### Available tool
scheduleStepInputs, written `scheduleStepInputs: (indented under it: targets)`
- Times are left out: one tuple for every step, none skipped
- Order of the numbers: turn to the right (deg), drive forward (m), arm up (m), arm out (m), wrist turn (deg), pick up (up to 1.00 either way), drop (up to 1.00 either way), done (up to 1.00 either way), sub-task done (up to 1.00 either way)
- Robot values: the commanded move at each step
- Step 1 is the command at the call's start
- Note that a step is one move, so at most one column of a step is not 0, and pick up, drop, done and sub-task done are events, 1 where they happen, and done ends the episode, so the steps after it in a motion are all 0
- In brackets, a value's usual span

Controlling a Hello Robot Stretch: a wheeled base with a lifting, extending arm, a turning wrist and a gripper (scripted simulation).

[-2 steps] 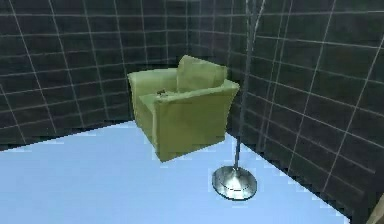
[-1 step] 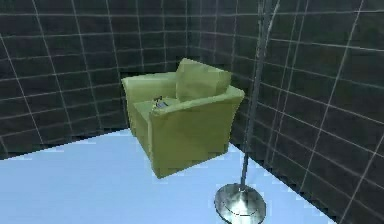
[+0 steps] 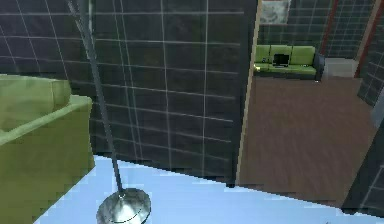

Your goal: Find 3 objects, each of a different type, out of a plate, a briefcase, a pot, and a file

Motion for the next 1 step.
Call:
scheduleStepInputs:
  targets:
    - [9.0, 0.00, 0.00, 0.00, 0.0, 0.00, 0.00, 0.00, 0.00]
